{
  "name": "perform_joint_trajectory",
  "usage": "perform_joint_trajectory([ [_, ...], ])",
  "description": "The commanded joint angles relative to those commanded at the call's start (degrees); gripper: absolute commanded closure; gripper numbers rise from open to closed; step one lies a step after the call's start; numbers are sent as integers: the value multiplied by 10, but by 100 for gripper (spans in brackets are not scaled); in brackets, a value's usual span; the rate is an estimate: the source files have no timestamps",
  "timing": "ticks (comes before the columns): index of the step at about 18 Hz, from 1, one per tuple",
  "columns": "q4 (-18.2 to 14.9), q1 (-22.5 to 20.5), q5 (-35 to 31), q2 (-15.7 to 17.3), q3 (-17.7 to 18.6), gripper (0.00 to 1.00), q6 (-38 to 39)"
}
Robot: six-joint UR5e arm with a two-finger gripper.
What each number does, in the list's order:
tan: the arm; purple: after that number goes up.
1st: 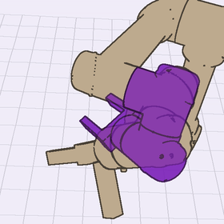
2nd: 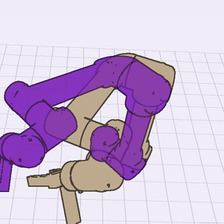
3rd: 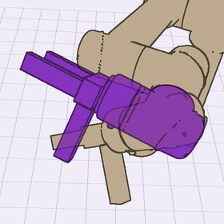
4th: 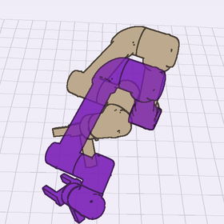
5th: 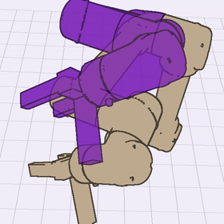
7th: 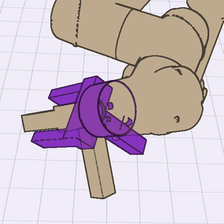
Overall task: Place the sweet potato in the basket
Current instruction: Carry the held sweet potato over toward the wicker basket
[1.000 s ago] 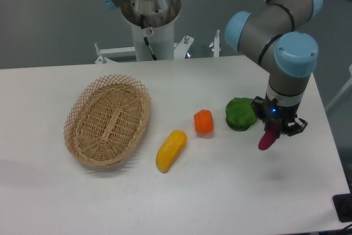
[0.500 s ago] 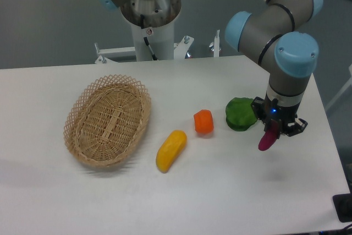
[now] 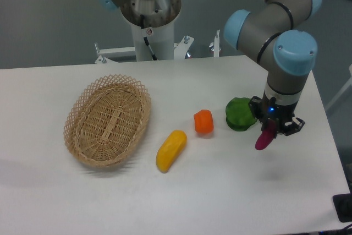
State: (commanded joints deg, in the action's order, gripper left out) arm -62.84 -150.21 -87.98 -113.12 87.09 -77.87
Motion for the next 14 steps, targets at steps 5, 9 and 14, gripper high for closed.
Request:
perform_joint_trajectory([
  [5,4,42,0,39,54,74,0],
  [9,14,83,4,77,107,74,1],
  [14,28,147,4,116,162,74,15],
])
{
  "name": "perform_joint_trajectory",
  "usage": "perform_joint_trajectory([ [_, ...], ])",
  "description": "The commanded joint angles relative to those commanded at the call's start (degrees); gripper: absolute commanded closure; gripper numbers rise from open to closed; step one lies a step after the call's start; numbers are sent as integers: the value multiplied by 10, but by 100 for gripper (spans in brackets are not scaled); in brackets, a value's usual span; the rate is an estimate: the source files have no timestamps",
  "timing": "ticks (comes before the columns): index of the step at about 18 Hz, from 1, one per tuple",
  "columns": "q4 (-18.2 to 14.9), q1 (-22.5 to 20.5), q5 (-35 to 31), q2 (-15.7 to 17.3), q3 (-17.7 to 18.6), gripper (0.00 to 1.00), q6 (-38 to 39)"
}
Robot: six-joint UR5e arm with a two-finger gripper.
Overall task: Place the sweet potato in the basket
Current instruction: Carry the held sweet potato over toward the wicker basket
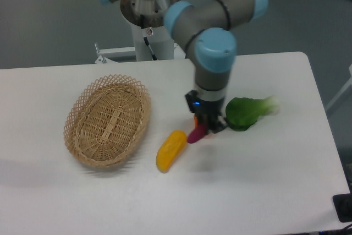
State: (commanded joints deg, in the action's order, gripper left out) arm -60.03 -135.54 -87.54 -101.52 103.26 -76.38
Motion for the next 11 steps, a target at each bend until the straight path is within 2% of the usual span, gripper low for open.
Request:
perform_joint_trajectory([
  [4,2,53,-1,21,36,74,12],
  [11,-5,132,-1,11,49,69,54],
])
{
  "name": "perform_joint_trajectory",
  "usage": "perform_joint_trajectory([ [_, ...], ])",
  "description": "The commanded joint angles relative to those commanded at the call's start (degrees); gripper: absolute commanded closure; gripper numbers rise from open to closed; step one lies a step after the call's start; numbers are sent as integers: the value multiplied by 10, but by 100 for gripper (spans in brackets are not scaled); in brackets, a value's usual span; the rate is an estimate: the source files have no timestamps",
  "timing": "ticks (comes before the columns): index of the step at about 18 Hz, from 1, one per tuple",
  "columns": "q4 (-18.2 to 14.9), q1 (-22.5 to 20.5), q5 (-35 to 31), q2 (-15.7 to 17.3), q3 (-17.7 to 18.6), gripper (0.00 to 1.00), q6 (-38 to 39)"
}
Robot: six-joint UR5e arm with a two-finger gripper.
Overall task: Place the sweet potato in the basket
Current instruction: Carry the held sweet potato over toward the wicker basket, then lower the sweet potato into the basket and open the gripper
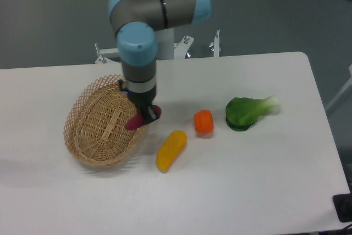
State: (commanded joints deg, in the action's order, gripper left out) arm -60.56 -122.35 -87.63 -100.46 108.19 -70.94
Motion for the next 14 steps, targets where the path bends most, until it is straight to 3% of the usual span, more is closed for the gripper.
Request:
perform_joint_trajectory([
  [5,-2,27,1,2,37,68,8],
  [8,-2,37,6,-1,45,59,25],
  [9,-2,38,10,-1,46,50,32],
  [11,2,38,13,-2,46,15,38],
  [14,4,38,12,-1,45,0,39],
])
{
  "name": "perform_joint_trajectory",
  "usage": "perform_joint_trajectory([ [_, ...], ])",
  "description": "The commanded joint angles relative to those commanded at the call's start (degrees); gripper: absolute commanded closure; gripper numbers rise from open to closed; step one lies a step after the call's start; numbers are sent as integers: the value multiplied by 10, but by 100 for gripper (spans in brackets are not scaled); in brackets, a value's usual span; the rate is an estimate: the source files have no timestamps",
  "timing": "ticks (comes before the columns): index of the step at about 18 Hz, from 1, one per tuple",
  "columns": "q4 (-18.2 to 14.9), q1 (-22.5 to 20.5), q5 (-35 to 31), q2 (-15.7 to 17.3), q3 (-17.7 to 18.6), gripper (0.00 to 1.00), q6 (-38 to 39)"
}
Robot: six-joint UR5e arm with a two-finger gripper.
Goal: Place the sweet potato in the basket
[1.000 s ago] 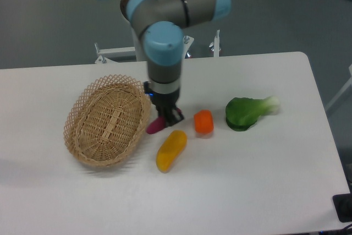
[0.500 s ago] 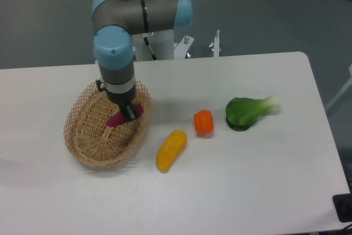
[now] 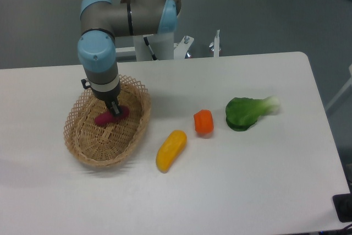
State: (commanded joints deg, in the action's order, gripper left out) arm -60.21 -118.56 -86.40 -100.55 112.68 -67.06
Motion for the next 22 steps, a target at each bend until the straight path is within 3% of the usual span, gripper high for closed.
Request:
perform_joint_trajectory([
  [5,4,-4,-8,1,-17,0,12],
  [9,4,-43,-10,3,-31,0,8],
  [14,4,-121,-16,0,-66,0,-2],
  [22,-3,-254,-12,-57,-154,0,-70],
])
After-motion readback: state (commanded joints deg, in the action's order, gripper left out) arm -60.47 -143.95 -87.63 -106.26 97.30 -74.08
